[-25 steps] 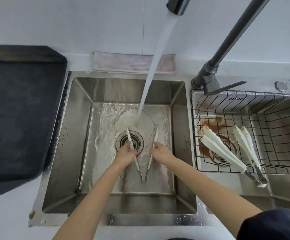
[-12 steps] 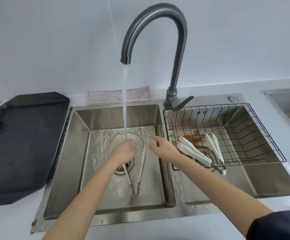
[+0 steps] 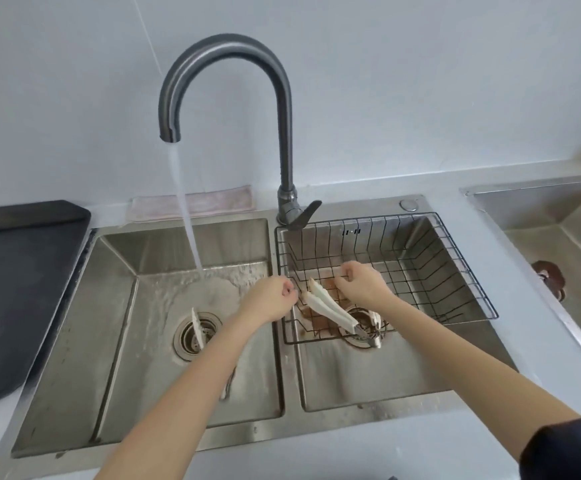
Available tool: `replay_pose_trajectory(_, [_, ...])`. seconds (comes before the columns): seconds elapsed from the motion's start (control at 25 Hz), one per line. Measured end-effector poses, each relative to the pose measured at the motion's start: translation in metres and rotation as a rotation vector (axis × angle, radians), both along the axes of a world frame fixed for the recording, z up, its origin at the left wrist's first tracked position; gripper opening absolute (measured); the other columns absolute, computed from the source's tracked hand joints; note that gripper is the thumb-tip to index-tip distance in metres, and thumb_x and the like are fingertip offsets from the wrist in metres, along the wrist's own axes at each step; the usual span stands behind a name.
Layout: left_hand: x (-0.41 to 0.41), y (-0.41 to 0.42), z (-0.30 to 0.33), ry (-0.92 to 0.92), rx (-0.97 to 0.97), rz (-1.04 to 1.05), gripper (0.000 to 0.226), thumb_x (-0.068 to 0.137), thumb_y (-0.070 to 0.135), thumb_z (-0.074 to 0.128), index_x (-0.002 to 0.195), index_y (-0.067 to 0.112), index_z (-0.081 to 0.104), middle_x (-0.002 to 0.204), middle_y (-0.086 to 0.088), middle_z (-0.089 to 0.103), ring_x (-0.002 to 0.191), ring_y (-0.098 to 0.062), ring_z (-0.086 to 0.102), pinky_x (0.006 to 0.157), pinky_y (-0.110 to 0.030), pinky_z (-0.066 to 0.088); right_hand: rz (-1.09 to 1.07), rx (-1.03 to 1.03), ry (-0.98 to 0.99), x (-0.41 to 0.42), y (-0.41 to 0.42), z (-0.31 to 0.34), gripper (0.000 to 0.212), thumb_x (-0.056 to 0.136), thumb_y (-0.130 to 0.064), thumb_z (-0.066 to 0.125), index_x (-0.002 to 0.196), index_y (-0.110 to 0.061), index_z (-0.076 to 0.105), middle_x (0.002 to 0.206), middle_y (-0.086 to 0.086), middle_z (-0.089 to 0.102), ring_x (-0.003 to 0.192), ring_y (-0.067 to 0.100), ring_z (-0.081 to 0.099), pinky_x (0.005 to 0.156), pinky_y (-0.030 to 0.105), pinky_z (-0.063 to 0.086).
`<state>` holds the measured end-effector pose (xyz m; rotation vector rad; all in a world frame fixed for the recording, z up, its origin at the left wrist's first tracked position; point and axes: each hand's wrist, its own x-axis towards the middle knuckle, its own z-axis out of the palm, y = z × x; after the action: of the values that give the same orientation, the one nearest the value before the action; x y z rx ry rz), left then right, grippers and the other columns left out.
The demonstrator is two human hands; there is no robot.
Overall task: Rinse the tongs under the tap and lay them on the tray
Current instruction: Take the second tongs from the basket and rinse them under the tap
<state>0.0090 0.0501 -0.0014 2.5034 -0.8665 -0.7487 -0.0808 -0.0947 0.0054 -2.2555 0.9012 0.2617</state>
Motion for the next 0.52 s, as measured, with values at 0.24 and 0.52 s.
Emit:
replay_pose_trajectory(0.24, [-0.029,-0.042,-0.022,0.018,0.183,-0.034,0.040,0.092,0.039,0.040,0.113,0.011,0.060,0.115,-0.007,0.065,0.103,-0.024,0.061,0.086,-0.034,0.050,0.064,-0.147,0.292,-0.023,-0.028,-0.027,0.053,0.087,-0.032,0.052,0.132,-0.006,0.040,0.135,0.018,0.040,0.126,0.034,0.039,0.098,0.041,0.040])
replay_pose_trajectory(0.52, [-0.048,-0.060,-0.045,0.138,0.312,-0.014,0.063,0.086,0.062,0.031,0.096,0.010,0.065,0.079,-0.006,0.061,0.091,-0.026,0.063,0.068,-0.030,0.043,0.106,-0.292,0.280,-0.019,-0.029,-0.043,0.042,0.088,-0.014,0.047,0.128,-0.001,0.045,0.134,0.017,0.037,0.126,0.032,0.036,0.104,0.039,0.034])
